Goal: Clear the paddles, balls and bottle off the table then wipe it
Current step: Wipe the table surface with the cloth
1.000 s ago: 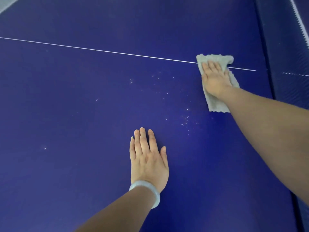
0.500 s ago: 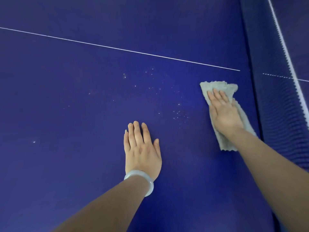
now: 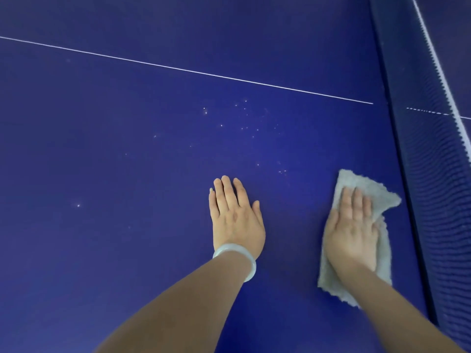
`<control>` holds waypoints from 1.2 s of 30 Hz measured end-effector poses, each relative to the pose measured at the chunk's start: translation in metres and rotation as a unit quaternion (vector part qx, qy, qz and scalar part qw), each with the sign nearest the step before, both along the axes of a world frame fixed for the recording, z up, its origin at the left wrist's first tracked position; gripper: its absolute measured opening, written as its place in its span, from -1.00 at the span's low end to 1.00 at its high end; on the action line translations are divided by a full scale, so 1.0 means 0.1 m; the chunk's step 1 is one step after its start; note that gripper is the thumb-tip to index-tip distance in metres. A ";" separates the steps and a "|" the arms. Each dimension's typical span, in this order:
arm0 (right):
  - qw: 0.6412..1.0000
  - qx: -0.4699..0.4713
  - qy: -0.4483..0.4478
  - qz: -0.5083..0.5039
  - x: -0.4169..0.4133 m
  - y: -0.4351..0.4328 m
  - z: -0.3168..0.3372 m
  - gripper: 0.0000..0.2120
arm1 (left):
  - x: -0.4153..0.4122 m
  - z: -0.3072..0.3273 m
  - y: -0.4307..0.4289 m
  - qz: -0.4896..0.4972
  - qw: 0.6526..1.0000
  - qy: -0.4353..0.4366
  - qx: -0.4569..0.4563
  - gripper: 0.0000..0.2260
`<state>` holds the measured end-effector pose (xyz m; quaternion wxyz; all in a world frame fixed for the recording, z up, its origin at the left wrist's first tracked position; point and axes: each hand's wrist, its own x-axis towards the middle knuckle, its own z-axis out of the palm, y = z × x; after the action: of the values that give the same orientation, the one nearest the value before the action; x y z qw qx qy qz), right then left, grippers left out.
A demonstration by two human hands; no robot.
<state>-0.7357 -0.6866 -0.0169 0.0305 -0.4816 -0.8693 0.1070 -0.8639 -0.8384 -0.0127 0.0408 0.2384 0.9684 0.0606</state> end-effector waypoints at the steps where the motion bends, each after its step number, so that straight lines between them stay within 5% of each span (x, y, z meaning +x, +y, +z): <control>1: 1.000 0.002 -0.003 0.003 -0.07 -0.19 0.00 -0.45 | 0.00 0.00 0.00 0.000 1.000 0.000 0.005 -0.43; 11: 0.999 0.003 -0.026 0.032 -0.65 -0.45 -0.02 -0.45 | -0.27 0.11 -0.30 -0.062 0.983 -0.076 0.155 -0.52; 18: 1.000 0.004 -0.027 0.011 -0.76 -0.42 -0.02 -0.45 | -1.08 0.08 -0.72 0.036 0.997 -0.024 0.057 -0.43; 31: 0.996 -0.012 -0.006 -0.089 -2.00 0.07 0.05 -0.44 | -1.13 -0.02 -0.62 0.058 0.998 0.013 -0.001 -0.37; 36: 0.991 0.004 -0.009 0.133 -2.45 -0.01 -0.01 -0.46 | -1.13 -0.01 -0.62 0.060 0.998 0.007 0.012 -0.36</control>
<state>-0.9810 -0.6876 -0.0181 0.0101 -0.3624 -0.9263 0.1026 -0.9765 -0.9000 -0.0138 0.0277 0.1810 0.9804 0.0726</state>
